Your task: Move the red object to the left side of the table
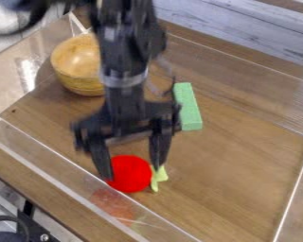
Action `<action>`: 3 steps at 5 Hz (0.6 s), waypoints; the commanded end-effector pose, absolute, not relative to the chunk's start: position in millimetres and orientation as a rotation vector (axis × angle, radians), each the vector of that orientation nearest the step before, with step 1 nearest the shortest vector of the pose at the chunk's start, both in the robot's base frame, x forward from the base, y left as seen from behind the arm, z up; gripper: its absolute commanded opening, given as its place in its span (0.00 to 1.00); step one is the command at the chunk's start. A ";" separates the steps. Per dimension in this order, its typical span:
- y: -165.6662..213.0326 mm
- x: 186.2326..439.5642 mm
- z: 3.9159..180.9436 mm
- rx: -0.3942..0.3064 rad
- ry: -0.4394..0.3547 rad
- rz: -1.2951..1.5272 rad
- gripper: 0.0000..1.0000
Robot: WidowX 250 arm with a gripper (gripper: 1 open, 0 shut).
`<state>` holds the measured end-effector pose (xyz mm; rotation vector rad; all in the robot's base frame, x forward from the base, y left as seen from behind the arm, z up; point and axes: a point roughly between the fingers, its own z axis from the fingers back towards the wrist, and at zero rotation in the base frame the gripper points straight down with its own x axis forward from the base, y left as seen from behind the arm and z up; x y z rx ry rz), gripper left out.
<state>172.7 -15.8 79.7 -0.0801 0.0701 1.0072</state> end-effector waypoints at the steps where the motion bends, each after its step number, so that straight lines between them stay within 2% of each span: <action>1: -9.0 177.2 57.2 -0.128 0.048 1.260 1.00; 2: -16.3 177.3 50.4 -0.153 0.034 1.405 1.00; 3: -25.6 177.4 56.8 -0.161 0.012 1.444 1.00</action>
